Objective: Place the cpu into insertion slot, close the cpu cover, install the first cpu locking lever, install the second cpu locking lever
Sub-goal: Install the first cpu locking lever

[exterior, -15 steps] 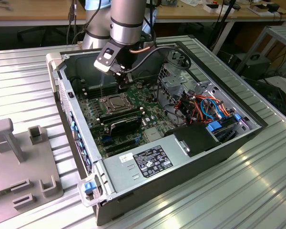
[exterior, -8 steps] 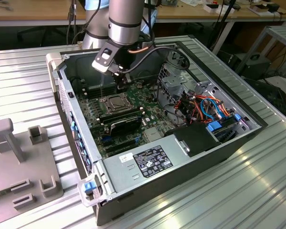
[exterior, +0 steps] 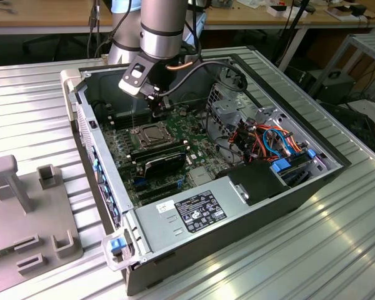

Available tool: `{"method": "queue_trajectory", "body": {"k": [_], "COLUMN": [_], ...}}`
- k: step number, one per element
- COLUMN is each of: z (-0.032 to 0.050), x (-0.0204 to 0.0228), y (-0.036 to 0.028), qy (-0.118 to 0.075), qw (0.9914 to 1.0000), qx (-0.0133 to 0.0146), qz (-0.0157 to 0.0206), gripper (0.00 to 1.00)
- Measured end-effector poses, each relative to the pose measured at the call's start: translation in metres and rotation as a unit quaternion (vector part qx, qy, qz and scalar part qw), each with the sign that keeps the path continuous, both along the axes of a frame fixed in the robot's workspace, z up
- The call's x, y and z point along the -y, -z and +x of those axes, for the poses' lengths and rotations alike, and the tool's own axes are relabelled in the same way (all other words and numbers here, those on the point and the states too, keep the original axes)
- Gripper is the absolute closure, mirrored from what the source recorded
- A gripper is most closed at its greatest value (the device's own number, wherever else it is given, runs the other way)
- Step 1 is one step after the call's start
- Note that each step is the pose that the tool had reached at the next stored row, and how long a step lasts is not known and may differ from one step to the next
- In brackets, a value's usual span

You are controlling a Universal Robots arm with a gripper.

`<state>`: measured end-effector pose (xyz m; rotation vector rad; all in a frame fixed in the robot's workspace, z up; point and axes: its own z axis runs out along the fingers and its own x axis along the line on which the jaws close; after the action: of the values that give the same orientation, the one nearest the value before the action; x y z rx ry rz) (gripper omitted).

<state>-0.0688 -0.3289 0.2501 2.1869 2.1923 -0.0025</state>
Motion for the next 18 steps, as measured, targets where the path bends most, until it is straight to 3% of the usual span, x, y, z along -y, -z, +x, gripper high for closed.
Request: {"method": "queue_trajectory", "body": {"k": [8,9,10,13,15,18], "z": [-0.0003,-0.0003,-0.0002,-0.0003,-0.0003,-0.0002], "x": [0.0,0.0,0.0,0.0001,-0.0005,-0.0005], "y": [0.0,0.0,0.0,-0.0007,-0.0045,-0.0054], "qy": [-0.003,-0.007,-0.026,-0.062,-0.066,-0.07], "qw": [1.0,0.99997,0.99965,0.99808,0.99781,0.99751], "qx": [0.0,0.0,0.0,0.0,0.0,0.0001], "qz": [0.0001,0.0001,0.0001,0.0001,0.0001,0.0002], "gripper": [0.89,0.89,0.89,0.89,0.89,0.89]}}
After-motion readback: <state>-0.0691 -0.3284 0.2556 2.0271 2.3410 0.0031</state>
